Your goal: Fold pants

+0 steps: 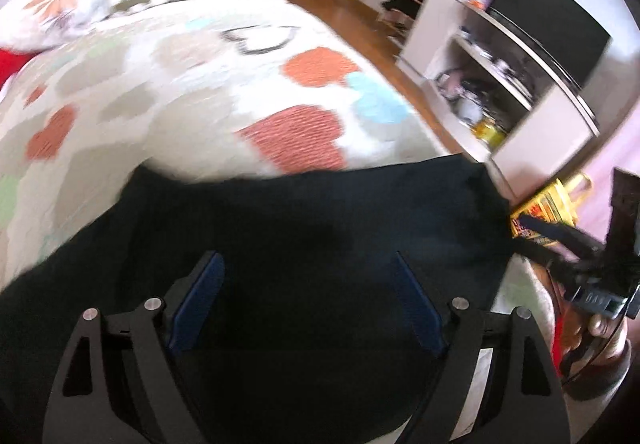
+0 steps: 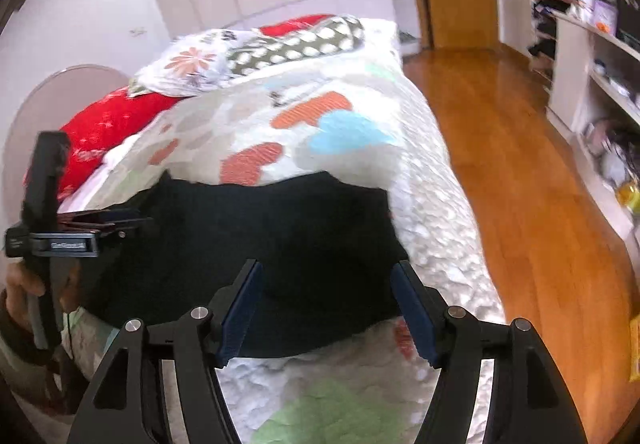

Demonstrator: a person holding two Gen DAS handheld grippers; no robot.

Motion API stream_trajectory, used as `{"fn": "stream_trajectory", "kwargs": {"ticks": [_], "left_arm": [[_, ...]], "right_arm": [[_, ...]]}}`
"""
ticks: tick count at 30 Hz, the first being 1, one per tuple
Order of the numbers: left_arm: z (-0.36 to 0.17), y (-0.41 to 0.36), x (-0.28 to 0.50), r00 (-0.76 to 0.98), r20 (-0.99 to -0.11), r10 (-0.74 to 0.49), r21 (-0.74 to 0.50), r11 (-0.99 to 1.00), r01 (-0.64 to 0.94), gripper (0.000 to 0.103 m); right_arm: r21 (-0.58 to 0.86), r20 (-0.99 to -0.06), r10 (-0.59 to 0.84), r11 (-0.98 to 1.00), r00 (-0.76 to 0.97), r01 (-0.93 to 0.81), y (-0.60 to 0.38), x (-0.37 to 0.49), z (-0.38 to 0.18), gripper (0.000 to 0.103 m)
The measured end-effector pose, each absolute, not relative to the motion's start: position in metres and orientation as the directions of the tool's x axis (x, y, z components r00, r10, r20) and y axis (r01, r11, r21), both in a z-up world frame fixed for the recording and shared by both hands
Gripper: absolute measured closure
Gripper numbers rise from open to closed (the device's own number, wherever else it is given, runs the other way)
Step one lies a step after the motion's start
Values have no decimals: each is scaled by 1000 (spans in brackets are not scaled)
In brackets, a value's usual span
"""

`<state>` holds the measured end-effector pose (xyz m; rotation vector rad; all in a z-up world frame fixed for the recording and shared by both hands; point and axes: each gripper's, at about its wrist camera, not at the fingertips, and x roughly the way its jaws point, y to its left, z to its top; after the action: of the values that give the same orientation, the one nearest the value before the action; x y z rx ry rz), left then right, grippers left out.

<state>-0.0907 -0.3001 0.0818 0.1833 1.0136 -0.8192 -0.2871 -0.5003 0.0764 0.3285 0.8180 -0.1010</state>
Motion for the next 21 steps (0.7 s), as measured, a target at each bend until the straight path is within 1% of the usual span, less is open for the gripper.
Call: {"fn": "stream_trajectory", "kwargs": {"ticks": [2, 8, 10, 11, 12, 15, 18, 21], "left_arm": [[83, -321, -89, 226, -809, -542, -232, 649, 725, 18], [76, -394, -95, 92, -814, -573, -266, 510, 818, 17], [71, -415, -101, 43, -828, -559, -274, 470, 839, 17], [67, -427, -103, 30, -837, -546, -266, 454, 850, 17], [64, -436, -106, 26, -844, -536, -254, 442, 860, 17], [55, -458, -112, 31, -864, -503, -207, 411, 888, 17], [49, -472, -112, 15, -867, -498, -213, 397, 893, 17], [45, -479, -117, 28, -870, -491, -179, 369, 912, 17]], "right_arm": [[306, -734, 87, 927, 673, 215, -504, -292, 70, 34], [395, -730, 170, 895, 662, 206, -504, -310, 49, 34], [413, -726, 177, 885, 665, 215, -504, -310, 42, 34], [430, -714, 185, 877, 675, 214, -505, -310, 40, 32], [445, -703, 194, 870, 684, 210, -507, -310, 38, 29], [474, -680, 207, 856, 703, 207, -509, -306, 34, 25], [496, -660, 213, 844, 721, 204, -513, -301, 29, 25], [545, -629, 222, 810, 745, 218, -519, -297, 26, 23]]}}
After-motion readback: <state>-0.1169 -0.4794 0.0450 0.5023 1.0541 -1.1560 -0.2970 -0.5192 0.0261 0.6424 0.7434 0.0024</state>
